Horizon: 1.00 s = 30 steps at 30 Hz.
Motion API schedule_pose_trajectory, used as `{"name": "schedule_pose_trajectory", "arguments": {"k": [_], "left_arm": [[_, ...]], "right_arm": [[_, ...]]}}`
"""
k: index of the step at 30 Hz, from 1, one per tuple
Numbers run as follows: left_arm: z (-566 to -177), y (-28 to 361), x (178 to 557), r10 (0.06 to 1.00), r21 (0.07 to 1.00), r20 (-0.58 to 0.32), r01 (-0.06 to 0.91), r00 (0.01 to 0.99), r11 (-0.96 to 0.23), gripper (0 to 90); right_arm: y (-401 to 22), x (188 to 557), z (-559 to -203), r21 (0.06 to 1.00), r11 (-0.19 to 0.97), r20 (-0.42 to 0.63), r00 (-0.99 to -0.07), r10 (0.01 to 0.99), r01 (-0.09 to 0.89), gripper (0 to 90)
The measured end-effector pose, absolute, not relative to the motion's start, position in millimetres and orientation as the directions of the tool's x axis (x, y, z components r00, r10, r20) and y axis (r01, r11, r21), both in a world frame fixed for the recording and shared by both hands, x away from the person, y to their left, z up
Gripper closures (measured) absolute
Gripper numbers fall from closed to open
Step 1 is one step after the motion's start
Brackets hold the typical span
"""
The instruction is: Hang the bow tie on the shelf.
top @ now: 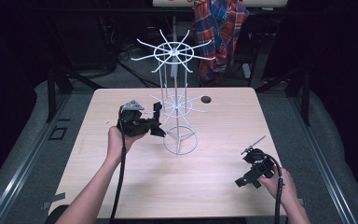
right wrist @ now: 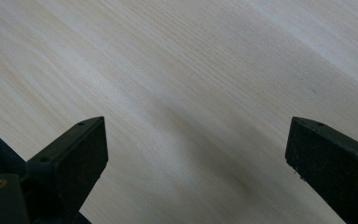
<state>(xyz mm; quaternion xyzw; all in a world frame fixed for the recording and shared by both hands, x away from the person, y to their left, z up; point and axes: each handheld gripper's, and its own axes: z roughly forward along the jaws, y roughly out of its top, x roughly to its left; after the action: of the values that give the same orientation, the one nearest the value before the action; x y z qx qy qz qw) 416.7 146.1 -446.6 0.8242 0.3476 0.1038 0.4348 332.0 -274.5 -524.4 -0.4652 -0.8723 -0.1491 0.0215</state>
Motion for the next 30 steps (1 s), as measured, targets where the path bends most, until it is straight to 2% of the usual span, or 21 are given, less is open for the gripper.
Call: {"name": "schedule_pose_trajectory", "arguments": {"k": [10, 15, 30], "left_arm": [[-444, 150, 415, 0.688, 0.787, -0.12, 0.492, 0.715, -0.374, 63.7], [-442, 153, 413, 0.717, 0.778, -0.103, 0.505, 0.69, -0.374, 47.1], [-434, 179, 402, 0.761, 0.772, -0.082, 0.524, 0.643, -0.36, 24.3]], "right_arm": [[-276, 333, -521, 0.209, 0.539, 0.184, -0.574, 0.798, 0.816, 5.3], [-276, 332, -521, 0.219, 0.535, 0.178, -0.572, 0.8, 0.816, 5.3], [-277, 332, -521, 0.237, 0.531, 0.18, -0.574, 0.799, 0.813, 5.3]]}}
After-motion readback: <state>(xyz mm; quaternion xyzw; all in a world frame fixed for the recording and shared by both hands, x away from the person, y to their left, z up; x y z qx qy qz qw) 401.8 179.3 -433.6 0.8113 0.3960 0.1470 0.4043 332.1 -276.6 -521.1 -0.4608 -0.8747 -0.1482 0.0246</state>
